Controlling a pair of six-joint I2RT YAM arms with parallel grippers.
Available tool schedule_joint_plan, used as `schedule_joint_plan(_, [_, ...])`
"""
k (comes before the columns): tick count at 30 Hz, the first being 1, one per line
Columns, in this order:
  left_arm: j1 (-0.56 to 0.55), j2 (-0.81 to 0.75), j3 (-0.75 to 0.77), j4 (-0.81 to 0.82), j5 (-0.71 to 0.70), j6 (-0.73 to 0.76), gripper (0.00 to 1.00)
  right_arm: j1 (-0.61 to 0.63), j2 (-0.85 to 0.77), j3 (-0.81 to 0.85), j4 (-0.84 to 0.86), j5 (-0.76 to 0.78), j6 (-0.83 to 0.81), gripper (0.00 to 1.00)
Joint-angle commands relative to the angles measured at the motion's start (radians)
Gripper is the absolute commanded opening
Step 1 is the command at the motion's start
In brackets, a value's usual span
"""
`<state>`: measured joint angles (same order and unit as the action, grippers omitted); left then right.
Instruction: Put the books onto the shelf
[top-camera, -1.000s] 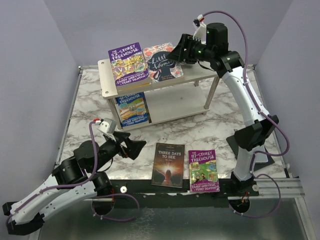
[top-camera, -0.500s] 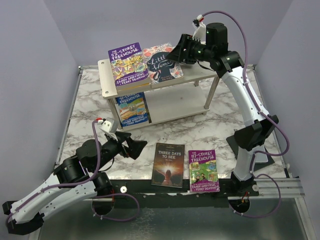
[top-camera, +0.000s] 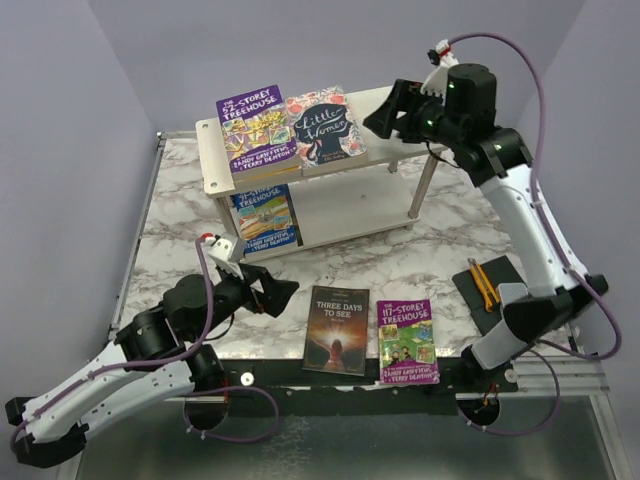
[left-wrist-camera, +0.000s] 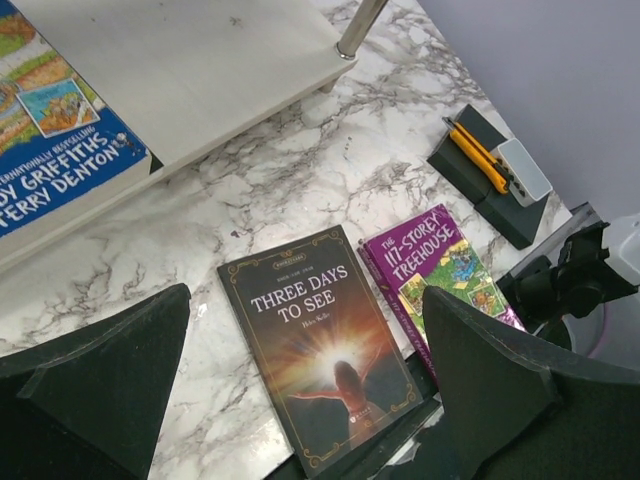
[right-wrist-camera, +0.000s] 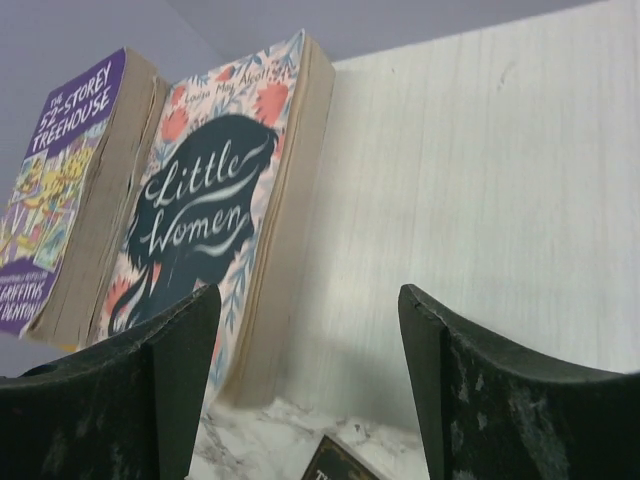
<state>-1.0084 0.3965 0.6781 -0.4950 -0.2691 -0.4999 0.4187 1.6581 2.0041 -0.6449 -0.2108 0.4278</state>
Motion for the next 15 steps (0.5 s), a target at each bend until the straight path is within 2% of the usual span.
schedule_joint_plan(1, [-0.001,0.046,0.002,0.02,0.052,-0.065,0.99,0.0,-0.228,-0.199,0.018,0.089,-0.05,0.76])
schedule_joint_plan(8, [-0.001,0.122,-0.057,0.075,0.118,-0.148,0.99,0.0,-0.566,-0.531,-0.058,0.154,-0.023,0.77])
schedule_joint_plan(15, [-0.002,0.257,-0.132,0.217,0.201,-0.23,0.99,0.0,-0.75,-0.85,-0.14,0.14,0.067,0.78])
